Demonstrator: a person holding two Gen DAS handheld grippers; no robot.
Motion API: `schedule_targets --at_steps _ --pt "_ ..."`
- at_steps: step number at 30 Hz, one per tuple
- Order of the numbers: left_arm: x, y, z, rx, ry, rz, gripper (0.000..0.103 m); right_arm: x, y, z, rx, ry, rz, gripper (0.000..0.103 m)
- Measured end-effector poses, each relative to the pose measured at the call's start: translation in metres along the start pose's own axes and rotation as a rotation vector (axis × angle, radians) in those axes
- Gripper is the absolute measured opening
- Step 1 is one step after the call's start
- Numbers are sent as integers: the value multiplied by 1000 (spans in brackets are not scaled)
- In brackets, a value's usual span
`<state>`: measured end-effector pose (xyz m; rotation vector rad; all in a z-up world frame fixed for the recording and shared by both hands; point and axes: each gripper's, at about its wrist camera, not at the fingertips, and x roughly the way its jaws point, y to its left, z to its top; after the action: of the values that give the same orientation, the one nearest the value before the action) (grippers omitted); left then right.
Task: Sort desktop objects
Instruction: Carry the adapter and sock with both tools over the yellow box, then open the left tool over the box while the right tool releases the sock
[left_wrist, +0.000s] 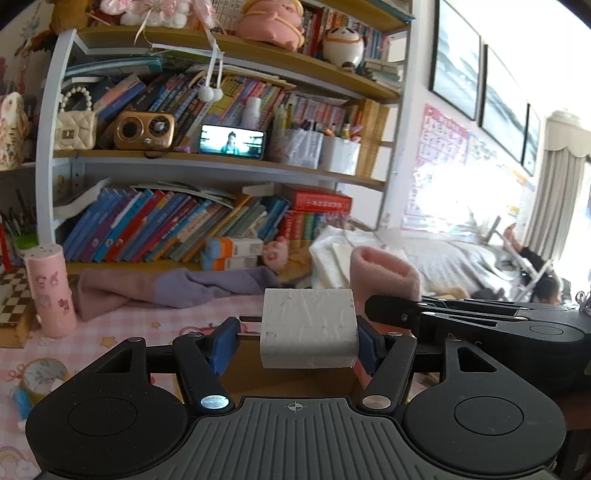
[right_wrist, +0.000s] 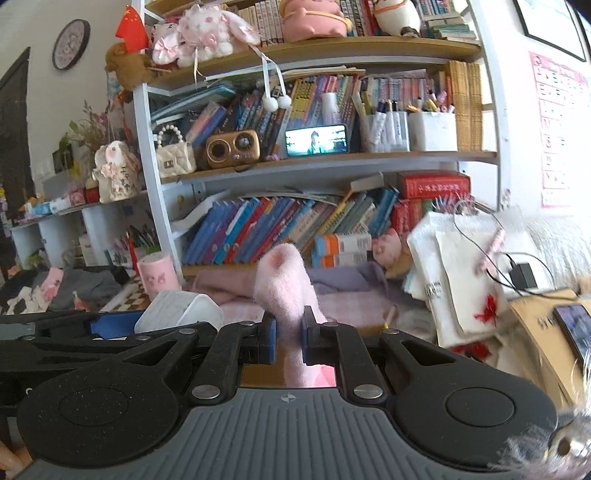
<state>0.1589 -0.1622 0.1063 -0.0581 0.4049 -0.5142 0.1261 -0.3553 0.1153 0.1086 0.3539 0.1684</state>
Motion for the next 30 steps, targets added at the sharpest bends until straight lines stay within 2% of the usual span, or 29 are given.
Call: schedule_targets --at_steps 4,8,12,16,23,26,30 --pt "28 0 -8 -14 56 47 65 27 -20 0 24 56 38 11" --pt "60 3 -25 -49 163 79 65 63 -41 -12 61 178 65 11" --pt "91 7 -38 -41 270 113 65 97 -58 -27 88 293 86 11" --pt "121 5 -47 51 380 148 65 131 -72 -37 119 401 116 11" --pt "158 -6 -64 235 527 188 65 174 -74 -46 75 532 174 12" --pt "164 -9 -68 282 549 208 65 188 -71 -49 56 576 191 12" --pt "168 -7 -66 268 550 231 65 199 -71 -55 49 626 194 17"
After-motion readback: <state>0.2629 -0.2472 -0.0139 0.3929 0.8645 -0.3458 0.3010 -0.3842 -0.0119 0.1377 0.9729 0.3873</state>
